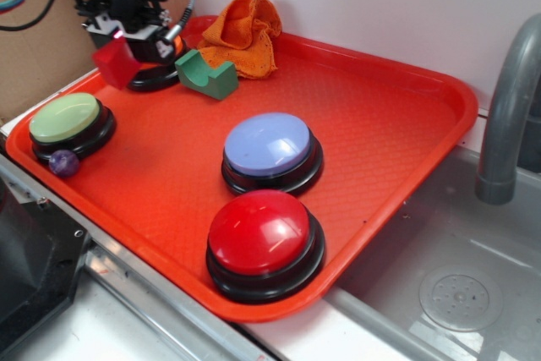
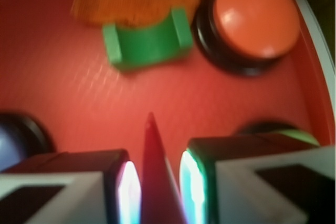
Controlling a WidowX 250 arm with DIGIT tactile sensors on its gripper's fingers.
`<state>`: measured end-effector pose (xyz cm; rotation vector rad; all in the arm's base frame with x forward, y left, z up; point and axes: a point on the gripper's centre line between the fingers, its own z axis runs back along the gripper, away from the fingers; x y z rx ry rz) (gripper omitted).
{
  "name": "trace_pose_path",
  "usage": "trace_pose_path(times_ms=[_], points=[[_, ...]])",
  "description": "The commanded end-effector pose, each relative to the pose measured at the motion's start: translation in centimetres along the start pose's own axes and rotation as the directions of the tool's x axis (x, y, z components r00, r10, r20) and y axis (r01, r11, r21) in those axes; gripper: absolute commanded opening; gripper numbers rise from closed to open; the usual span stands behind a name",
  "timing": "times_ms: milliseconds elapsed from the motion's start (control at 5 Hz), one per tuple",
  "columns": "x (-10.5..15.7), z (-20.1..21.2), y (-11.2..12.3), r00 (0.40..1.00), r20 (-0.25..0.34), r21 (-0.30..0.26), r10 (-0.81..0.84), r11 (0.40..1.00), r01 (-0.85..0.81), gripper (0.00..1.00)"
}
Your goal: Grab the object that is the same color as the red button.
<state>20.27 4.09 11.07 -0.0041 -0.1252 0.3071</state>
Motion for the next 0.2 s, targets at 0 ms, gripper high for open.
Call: trace_pose_path(times_ms=[0], points=[[-1.08, 2.99, 0.08, 0.995, 0.053, -0.005, 0.081, 0.997, -0.081, 0.00]])
